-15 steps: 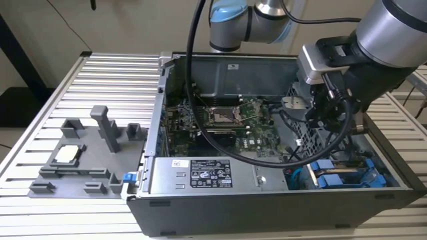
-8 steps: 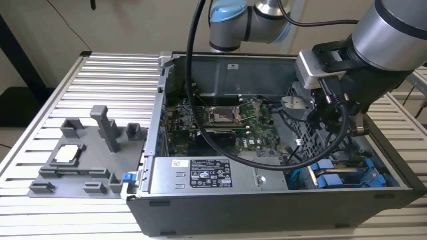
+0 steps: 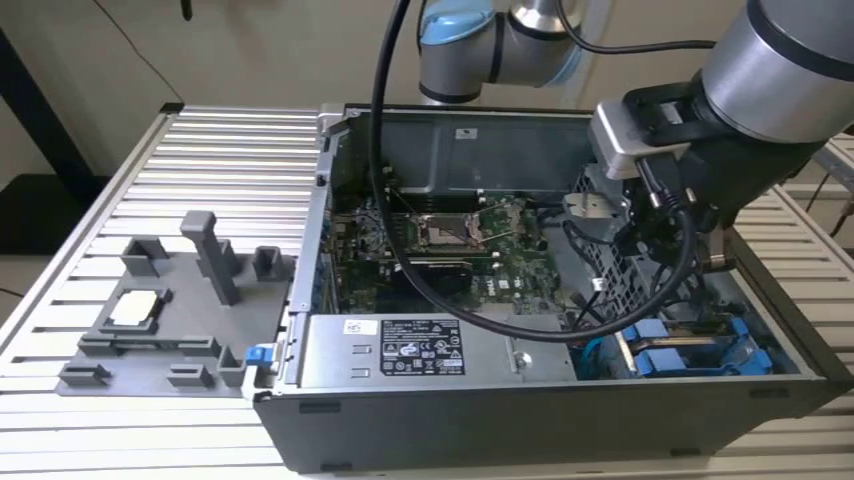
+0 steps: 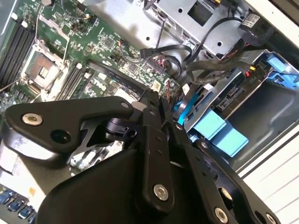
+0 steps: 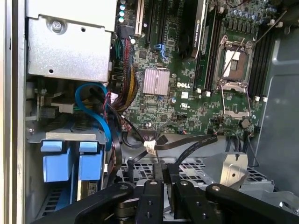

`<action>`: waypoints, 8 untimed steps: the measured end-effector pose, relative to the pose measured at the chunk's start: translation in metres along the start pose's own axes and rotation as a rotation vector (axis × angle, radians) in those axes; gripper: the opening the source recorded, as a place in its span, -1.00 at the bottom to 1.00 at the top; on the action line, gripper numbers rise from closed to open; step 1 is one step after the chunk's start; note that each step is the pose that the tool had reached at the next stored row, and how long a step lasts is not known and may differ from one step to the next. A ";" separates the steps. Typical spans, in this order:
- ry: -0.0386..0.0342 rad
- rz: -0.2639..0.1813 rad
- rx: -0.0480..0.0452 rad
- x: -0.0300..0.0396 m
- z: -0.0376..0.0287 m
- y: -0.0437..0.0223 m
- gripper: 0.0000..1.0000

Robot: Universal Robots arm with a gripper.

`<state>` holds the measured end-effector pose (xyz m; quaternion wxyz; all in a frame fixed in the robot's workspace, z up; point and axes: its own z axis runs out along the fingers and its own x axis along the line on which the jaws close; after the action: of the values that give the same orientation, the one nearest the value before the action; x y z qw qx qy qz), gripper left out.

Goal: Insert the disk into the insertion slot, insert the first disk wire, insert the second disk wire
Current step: 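Insert the first disk wire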

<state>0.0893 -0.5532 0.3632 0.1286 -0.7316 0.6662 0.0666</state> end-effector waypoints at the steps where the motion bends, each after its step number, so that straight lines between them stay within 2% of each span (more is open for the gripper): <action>1: 0.0000 0.000 0.0002 0.0000 0.0000 0.0001 -0.68; 3: 0.0009 0.000 0.0002 -0.0001 0.0001 0.0001 -0.68; 4: 0.0036 0.000 0.0000 -0.0001 0.0001 0.0001 -0.68; 5: 0.0100 -0.001 -0.0007 -0.0001 0.0000 0.0001 -0.68; 8: 0.0465 -0.004 -0.0046 0.0003 0.0003 -0.0009 -0.68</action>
<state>0.0903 -0.5533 0.3629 0.1116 -0.7344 0.6675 0.0508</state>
